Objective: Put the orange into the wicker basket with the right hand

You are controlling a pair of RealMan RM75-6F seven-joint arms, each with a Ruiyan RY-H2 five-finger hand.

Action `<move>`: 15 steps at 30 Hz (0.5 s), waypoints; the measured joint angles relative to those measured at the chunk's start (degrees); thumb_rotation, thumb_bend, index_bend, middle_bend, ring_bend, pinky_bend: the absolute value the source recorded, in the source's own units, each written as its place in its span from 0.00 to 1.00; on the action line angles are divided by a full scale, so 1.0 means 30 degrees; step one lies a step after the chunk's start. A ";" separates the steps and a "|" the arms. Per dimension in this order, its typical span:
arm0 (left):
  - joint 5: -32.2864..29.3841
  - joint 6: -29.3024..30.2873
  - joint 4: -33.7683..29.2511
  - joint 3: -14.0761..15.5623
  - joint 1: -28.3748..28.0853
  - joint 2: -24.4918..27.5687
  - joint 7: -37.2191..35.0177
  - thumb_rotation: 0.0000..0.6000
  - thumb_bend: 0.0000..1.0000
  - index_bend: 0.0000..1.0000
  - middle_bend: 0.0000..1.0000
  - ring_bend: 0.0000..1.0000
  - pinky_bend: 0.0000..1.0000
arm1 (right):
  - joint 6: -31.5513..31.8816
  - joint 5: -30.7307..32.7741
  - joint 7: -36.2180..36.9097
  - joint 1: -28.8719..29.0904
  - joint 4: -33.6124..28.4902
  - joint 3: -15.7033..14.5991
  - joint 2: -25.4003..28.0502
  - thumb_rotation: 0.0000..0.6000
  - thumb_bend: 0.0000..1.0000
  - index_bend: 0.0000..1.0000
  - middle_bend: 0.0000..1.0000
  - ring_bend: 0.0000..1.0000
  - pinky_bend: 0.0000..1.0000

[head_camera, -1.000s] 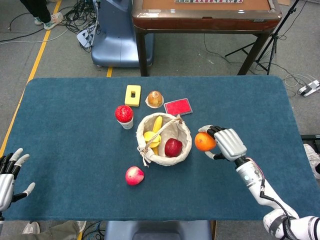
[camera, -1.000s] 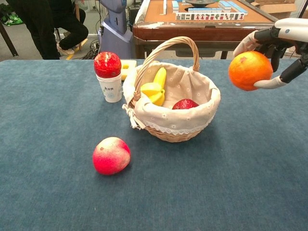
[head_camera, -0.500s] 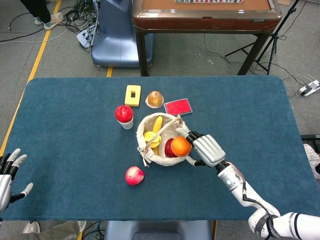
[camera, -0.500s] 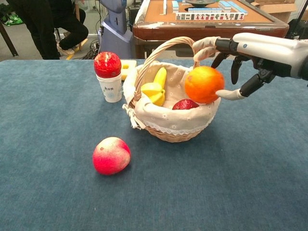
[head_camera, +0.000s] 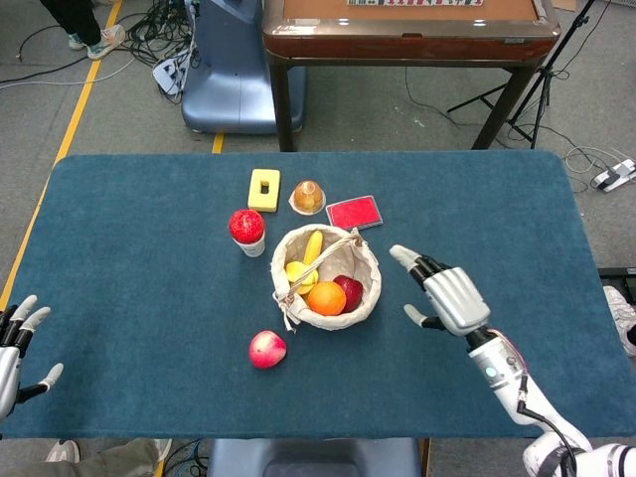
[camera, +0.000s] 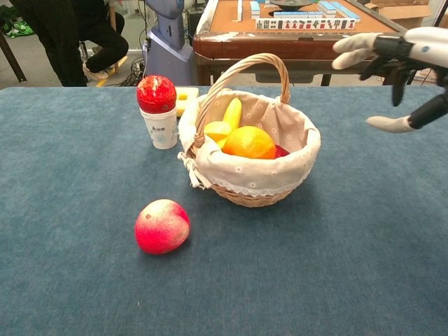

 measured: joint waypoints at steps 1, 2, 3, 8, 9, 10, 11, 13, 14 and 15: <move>0.0046 -0.0030 -0.0005 0.0002 -0.0031 0.0003 0.0006 1.00 0.26 0.17 0.00 0.00 0.00 | 0.0590 -0.0016 -0.0183 -0.0482 0.0051 -0.0164 0.0208 1.00 0.32 0.06 0.13 0.19 0.49; 0.0080 -0.0044 -0.0014 -0.0002 -0.0059 0.0001 0.0015 1.00 0.26 0.17 0.00 0.00 0.00 | 0.1033 -0.0022 -0.0308 -0.0867 0.0088 -0.0293 0.0375 1.00 0.32 0.06 0.13 0.19 0.49; 0.0111 -0.0057 -0.0026 -0.0010 -0.0087 -0.0005 0.0030 1.00 0.26 0.17 0.00 0.00 0.00 | 0.1463 -0.0022 -0.0415 -0.1260 0.0124 -0.0428 0.0553 1.00 0.32 0.06 0.13 0.19 0.49; 0.0156 -0.0187 -0.0128 -0.0068 -0.0241 -0.0063 0.0219 1.00 0.26 0.17 0.00 0.00 0.00 | 0.3402 0.0065 -0.0508 -0.3250 0.0274 -0.1094 0.1641 1.00 0.32 0.06 0.14 0.19 0.49; 0.0175 -0.0215 -0.0146 -0.0074 -0.0275 -0.0078 0.0264 1.00 0.26 0.17 0.00 0.00 0.00 | 0.3653 0.0091 -0.0386 -0.3524 0.0304 -0.1165 0.1824 1.00 0.32 0.06 0.14 0.19 0.49; 0.0205 -0.0262 -0.0180 -0.0082 -0.0326 -0.0099 0.0320 1.00 0.26 0.17 0.00 0.00 0.00 | 0.3965 0.0123 -0.0191 -0.3865 0.0353 -0.1244 0.2029 1.00 0.32 0.06 0.14 0.19 0.49; 0.0226 -0.0285 -0.0211 -0.0088 -0.0358 -0.0114 0.0350 1.00 0.26 0.17 0.00 0.00 0.00 | 0.4188 0.0144 -0.0077 -0.4102 0.0396 -0.1294 0.2137 1.00 0.32 0.06 0.14 0.19 0.49; 0.0247 -0.0306 -0.0269 -0.0116 -0.0410 -0.0140 0.0420 1.00 0.26 0.17 0.00 0.00 0.00 | 0.4679 0.0192 0.0031 -0.4594 0.0499 -0.1378 0.2317 1.00 0.32 0.06 0.14 0.19 0.49; 0.0238 -0.0304 -0.0277 -0.0130 -0.0419 -0.0147 0.0424 1.00 0.26 0.17 0.00 0.00 0.00 | 0.4883 0.0218 0.0092 -0.4806 0.0538 -0.1407 0.2397 1.00 0.32 0.06 0.14 0.19 0.49; 0.0219 -0.0302 -0.0275 -0.0140 -0.0420 -0.0151 0.0422 1.00 0.26 0.17 0.00 0.00 0.00 | 0.5073 0.0254 0.0185 -0.5020 0.0573 -0.1431 0.2489 1.00 0.32 0.06 0.14 0.19 0.49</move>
